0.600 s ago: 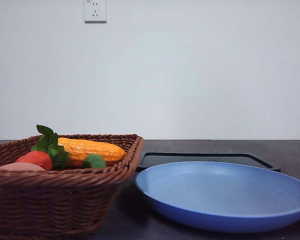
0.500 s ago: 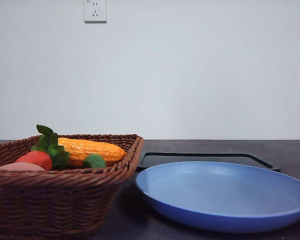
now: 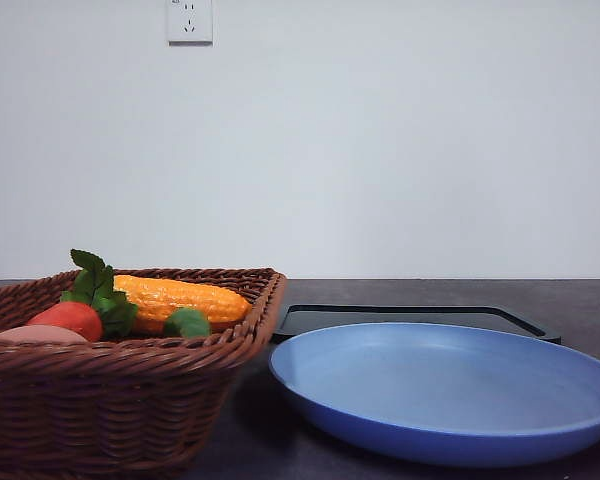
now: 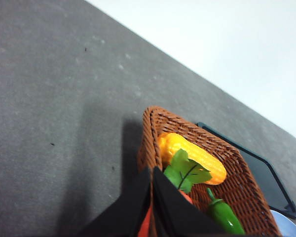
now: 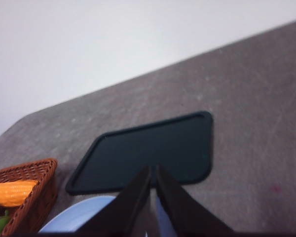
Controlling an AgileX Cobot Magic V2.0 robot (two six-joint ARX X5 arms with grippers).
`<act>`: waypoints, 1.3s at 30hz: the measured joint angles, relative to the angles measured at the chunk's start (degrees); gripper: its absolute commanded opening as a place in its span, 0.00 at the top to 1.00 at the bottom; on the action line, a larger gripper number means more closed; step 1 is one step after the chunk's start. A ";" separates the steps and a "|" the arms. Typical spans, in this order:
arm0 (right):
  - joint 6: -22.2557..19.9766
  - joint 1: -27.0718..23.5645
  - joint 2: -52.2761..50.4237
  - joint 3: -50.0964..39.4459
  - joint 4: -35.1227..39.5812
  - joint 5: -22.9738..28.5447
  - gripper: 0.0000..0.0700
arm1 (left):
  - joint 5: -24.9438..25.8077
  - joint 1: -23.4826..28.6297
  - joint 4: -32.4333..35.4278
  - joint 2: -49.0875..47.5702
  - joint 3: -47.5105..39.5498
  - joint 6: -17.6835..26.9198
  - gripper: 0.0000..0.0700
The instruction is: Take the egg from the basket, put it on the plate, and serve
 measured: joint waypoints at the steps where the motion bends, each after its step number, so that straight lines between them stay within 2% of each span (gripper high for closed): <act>1: 0.07 0.00 0.87 1.35 -1.69 0.25 1.00 | 0.15 0.00 -0.82 0.95 1.20 0.00 1.00; 5: 0.20 0.00 5.80 5.66 -5.35 0.39 1.00 | 2.29 0.00 -2.03 6.03 6.37 0.63 1.00; 8: -0.13 0.00 10.60 9.22 -6.57 -0.08 1.00 | 4.99 0.00 -3.59 11.47 10.01 2.81 1.00; 17: -4.65 0.00 27.35 21.38 -15.15 -6.73 1.00 | 15.76 -0.19 -14.12 29.95 25.97 14.28 1.00; 24: -9.61 0.00 39.24 28.56 -25.28 -14.73 1.00 | 17.46 -3.78 -26.60 41.23 37.18 22.84 1.00; 30: -13.61 0.00 44.72 29.83 -31.65 -15.96 1.00 | 18.32 -8.23 -28.48 44.72 39.76 24.78 0.99; 32: -14.37 0.00 45.52 29.83 -32.31 -15.93 0.97 | 18.50 -9.29 -28.59 44.95 39.76 24.99 0.91; 36: -15.32 0.71 46.80 29.83 -32.59 -15.36 0.74 | 18.59 -9.94 -28.13 45.00 39.76 25.16 0.61; 38: -15.56 1.67 47.62 29.83 -32.63 -14.27 0.67 | 18.60 -9.94 -27.70 45.02 39.76 25.16 0.53; 39: -15.56 2.15 48.11 29.83 -32.69 -13.50 0.66 | 18.60 -9.94 -27.66 45.01 39.76 25.16 0.53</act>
